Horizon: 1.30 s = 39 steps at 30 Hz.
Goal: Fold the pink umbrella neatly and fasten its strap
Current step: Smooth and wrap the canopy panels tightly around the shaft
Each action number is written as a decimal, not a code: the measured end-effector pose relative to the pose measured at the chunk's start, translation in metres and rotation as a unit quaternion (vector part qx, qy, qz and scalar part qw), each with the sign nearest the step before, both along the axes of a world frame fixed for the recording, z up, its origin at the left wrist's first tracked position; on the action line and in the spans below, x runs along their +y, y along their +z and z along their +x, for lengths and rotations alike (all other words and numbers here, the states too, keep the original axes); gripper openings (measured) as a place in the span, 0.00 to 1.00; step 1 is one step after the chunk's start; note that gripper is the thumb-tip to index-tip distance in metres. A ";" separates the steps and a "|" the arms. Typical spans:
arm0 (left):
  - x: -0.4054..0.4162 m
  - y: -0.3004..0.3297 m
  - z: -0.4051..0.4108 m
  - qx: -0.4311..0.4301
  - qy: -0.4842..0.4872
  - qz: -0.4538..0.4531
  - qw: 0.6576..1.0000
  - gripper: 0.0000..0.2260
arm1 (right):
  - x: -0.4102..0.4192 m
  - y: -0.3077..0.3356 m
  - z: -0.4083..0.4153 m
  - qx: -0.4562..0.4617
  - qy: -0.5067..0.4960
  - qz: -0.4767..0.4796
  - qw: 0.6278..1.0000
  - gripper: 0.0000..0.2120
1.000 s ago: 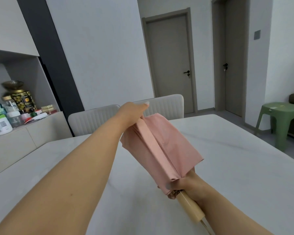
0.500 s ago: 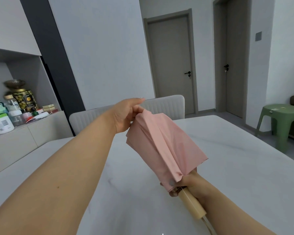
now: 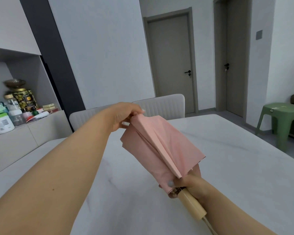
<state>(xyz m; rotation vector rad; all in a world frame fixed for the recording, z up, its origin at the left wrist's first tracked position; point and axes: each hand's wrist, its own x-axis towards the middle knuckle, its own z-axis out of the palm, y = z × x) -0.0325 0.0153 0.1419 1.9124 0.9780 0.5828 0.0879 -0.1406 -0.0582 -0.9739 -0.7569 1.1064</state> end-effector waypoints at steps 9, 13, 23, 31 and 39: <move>-0.002 0.001 0.000 -0.014 -0.005 0.004 1.000 0.09 | -0.009 0.015 -0.004 -0.029 0.047 0.044 0.997 0.21; -0.002 0.005 -0.004 -0.109 -0.035 -0.077 0.990 0.13 | -0.010 0.016 -0.004 -0.030 0.032 0.042 0.998 0.23; -0.003 0.007 -0.010 -0.128 -0.029 -0.086 0.988 0.04 | -0.010 0.015 -0.007 -0.045 0.036 0.042 0.997 0.23; -0.003 0.004 -0.003 -0.144 -0.025 -0.041 0.988 0.13 | -0.009 0.016 -0.005 -0.061 0.042 0.031 0.997 0.24; -0.002 -0.005 0.008 -0.243 0.058 0.011 0.968 0.05 | -0.010 0.020 0.000 -0.026 -0.025 0.036 0.999 0.22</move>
